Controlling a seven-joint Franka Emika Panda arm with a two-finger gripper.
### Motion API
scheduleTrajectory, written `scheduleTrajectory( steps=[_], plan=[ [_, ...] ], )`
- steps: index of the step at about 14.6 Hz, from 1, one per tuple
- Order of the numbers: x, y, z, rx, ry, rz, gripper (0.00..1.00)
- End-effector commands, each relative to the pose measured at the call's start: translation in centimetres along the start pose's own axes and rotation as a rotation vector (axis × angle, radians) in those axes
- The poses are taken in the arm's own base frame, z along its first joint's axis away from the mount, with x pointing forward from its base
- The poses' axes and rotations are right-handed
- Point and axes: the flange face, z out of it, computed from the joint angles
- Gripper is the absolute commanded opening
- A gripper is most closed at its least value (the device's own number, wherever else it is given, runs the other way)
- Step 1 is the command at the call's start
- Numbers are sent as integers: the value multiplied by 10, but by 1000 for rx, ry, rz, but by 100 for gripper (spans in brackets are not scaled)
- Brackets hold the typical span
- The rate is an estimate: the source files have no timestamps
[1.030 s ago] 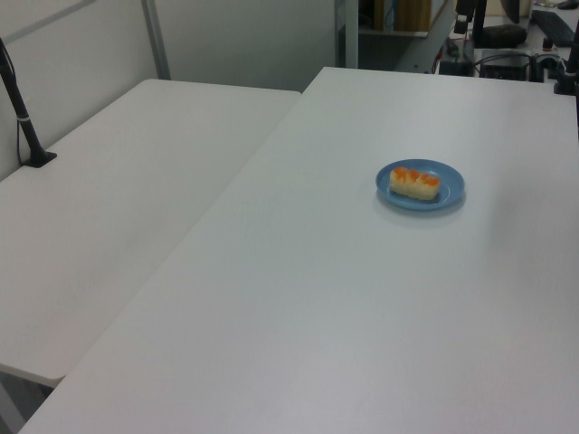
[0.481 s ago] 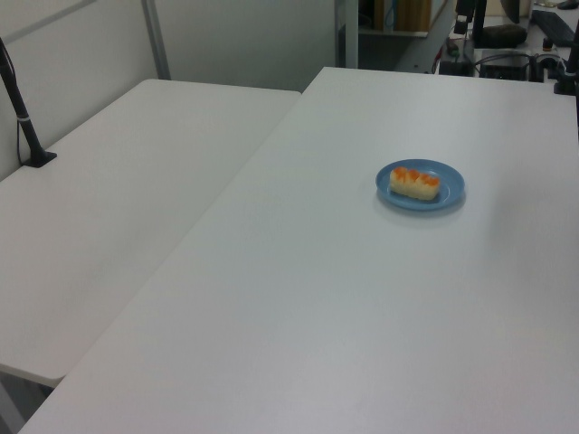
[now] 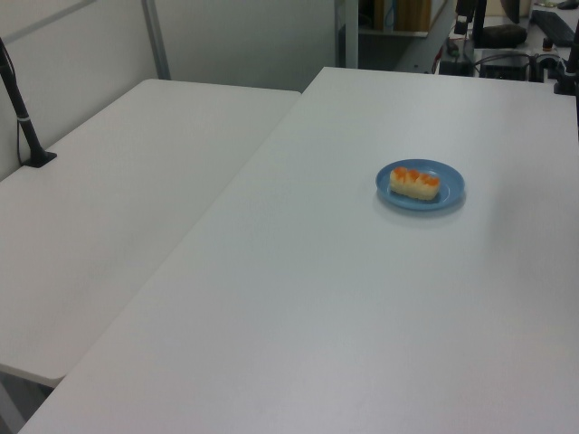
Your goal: Put the bread on the table
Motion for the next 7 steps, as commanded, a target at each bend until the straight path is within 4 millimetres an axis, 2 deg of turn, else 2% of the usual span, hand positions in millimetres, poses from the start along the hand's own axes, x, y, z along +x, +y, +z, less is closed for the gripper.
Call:
scheduleTrajectory(
  steps=[1, 4, 7],
  plan=[
    [1, -7, 4, -84, -29, -40, 100],
    [4, -11, 9, -83, -32, -46, 100],
    [15, -27, 23, -84, -55, -47, 100]
  ],
)
